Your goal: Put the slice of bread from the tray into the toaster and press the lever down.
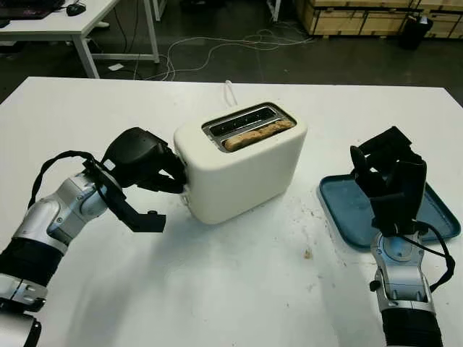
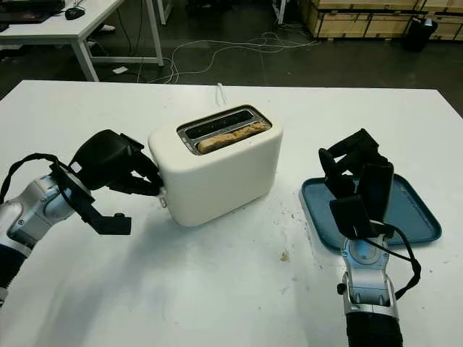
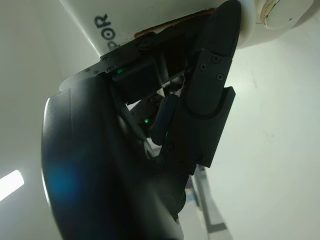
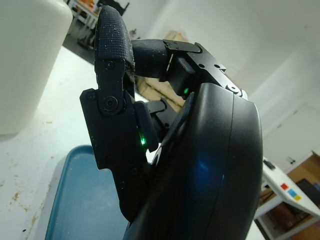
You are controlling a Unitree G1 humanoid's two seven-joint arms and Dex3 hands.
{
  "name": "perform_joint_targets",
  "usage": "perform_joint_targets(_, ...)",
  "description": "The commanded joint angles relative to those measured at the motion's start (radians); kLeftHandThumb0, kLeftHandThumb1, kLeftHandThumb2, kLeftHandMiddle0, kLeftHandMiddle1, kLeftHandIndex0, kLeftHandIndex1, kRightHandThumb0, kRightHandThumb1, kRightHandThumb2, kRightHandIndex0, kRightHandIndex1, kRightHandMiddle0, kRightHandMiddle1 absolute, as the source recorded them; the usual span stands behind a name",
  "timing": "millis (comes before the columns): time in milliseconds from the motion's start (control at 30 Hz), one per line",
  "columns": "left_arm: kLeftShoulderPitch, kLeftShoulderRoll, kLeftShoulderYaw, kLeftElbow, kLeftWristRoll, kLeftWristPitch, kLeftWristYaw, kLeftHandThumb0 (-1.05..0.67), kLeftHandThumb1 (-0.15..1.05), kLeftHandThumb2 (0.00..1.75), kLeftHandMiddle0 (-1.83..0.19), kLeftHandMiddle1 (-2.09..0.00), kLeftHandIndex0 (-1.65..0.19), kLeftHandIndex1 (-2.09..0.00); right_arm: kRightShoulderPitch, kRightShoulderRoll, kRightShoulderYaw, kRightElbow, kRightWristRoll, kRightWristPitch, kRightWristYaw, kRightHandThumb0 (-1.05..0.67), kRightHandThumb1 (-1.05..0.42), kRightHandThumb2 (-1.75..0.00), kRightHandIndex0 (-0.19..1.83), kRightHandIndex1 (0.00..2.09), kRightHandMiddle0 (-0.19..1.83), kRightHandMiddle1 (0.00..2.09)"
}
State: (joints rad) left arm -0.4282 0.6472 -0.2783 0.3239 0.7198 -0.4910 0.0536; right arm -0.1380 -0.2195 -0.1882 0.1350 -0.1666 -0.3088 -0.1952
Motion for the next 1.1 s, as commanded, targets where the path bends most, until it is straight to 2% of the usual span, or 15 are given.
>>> perform_joint_targets(0, 0.111, -0.049, -0.102, 0.060, 0.047, 0.040, -0.080, -0.68, 0.82, 0.00, -1.07, -1.69, -1.31, 0.00, 0.007, -0.010, -0.009, -0.010, 0.010, -0.024, 0.005, -0.74, -0.92, -0.31, 0.86, 1.75, 0.60, 1.74)
perform_joint_targets(233, 0.162, -0.090, -0.114, 0.044, 0.013, 0.121, -0.053, -0.66, 0.82, 0.00, -1.06, -1.67, -1.28, 0.00, 0.011, -0.011, -0.011, -0.009, 0.011, -0.025, 0.013, -0.73, -0.92, -0.31, 0.86, 1.75, 0.59, 1.75)
perform_joint_targets(367, 0.201, -0.161, -0.100, 0.075, -0.010, 0.189, 0.037, -0.64, 0.79, 0.00, -1.12, -1.65, -1.31, -0.01, 0.015, -0.014, -0.014, 0.004, 0.025, -0.044, 0.026, -0.75, -0.92, -0.31, 0.86, 1.75, 0.59, 1.75)
perform_joint_targets(467, 0.219, -0.205, -0.111, 0.108, -0.026, 0.263, 0.057, -0.61, 0.80, 0.01, -1.12, -1.64, -1.30, -0.01, 0.021, -0.013, -0.016, -0.001, 0.032, -0.038, 0.037, -0.75, -0.92, -0.30, 0.85, 1.75, 0.59, 1.75)
perform_joint_targets(567, 0.211, -0.235, -0.141, 0.149, -0.020, 0.340, 0.016, -0.58, 0.79, 0.01, -1.15, -1.48, -1.31, -0.01, 0.030, -0.011, -0.015, -0.025, 0.027, -0.016, 0.038, -0.76, -0.92, -0.30, 0.85, 1.75, 0.59, 1.75)
perform_joint_targets(667, 0.201, -0.229, -0.153, 0.152, -0.008, 0.355, -0.005, -0.57, 0.78, 0.00, -1.20, -1.36, -1.31, 0.00, 0.031, -0.015, -0.014, -0.021, 0.024, -0.022, 0.038, -0.77, -0.92, -0.30, 0.86, 1.75, 0.59, 1.75)
perform_joint_targets(767, 0.202, -0.217, -0.146, 0.120, -0.017, 0.346, -0.016, -0.59, 0.80, 0.01, -1.19, -1.35, -1.30, 0.00, 0.031, -0.014, -0.012, -0.016, 0.031, -0.035, 0.045, -0.75, -0.92, -0.30, 0.86, 1.75, 0.59, 1.75)
perform_joint_targets(800, 0.204, -0.211, -0.143, 0.098, -0.021, 0.340, -0.018, -0.60, 0.81, 0.01, -1.20, -1.41, -1.31, 0.00, 0.031, -0.013, -0.011, -0.014, 0.030, -0.041, 0.045, -0.75, -0.92, -0.30, 0.85, 1.75, 0.60, 1.74)
perform_joint_targets(933, 0.213, -0.174, -0.130, -0.011, -0.051, 0.309, -0.052, -0.62, 0.82, 0.01, -1.16, -1.55, -1.32, -0.01, 0.029, -0.009, -0.008, -0.014, 0.037, -0.047, 0.048, -0.73, -0.92, -0.30, 0.85, 1.75, 0.61, 1.72)
perform_joint_targets(1067, 0.245, -0.135, -0.093, -0.150, -0.144, 0.282, -0.082, -0.60, 0.81, 0.00, -1.14, -1.52, -1.30, 0.00, 0.033, -0.011, -0.005, -0.025, 0.028, -0.036, 0.045, -0.74, -0.92, -0.30, 0.84, 1.75, 0.61, 1.72)
